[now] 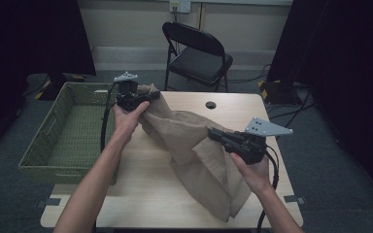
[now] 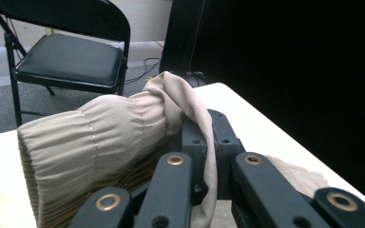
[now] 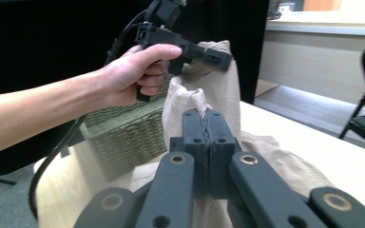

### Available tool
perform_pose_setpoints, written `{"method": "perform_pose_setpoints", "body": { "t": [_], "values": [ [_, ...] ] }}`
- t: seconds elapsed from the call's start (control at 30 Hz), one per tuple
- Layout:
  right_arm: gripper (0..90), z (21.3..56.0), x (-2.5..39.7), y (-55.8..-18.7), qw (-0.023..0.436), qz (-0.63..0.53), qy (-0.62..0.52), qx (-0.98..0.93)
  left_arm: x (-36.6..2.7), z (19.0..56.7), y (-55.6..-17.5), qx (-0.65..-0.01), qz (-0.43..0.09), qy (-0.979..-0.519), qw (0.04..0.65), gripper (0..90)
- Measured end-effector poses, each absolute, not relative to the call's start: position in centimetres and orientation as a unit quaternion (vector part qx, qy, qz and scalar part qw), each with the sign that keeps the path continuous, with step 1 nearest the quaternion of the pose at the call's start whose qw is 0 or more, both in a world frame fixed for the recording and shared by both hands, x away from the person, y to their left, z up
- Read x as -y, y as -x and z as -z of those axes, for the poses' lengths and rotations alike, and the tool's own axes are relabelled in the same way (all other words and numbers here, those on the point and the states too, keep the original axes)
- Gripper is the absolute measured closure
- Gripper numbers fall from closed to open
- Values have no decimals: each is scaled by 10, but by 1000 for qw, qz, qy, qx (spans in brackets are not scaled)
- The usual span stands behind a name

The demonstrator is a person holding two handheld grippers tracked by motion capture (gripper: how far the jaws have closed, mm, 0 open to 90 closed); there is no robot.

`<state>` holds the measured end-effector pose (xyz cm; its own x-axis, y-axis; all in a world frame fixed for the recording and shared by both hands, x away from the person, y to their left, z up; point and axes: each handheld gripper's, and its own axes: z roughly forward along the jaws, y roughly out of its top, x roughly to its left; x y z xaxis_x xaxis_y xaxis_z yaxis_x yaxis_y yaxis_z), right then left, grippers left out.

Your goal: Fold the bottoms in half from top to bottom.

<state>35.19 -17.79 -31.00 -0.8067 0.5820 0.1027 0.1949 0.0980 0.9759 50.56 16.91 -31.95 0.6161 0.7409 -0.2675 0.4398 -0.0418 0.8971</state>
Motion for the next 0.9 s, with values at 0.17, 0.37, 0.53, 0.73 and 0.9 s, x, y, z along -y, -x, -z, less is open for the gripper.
{"method": "perform_pose_setpoints", "body": {
  "t": [0.17,0.37,0.53,0.73,0.9],
  "values": [
    [891,318,196,-356,173,-603,-291,-722,-161,327,-514,-425,-131,-708,548,876],
    [891,336,221,-365,191,-579,-331,-720,-149,345,-527,-437,-121,-716,531,868],
    [891,347,238,-372,198,-565,-360,-716,-138,352,-534,-434,-119,-720,528,849],
    [891,364,254,-378,201,-546,-393,-712,-128,352,-530,-420,-140,-723,530,596],
    [891,372,264,-388,202,-538,-416,-705,-134,351,-516,-415,-152,-719,536,487]
  ]
}}
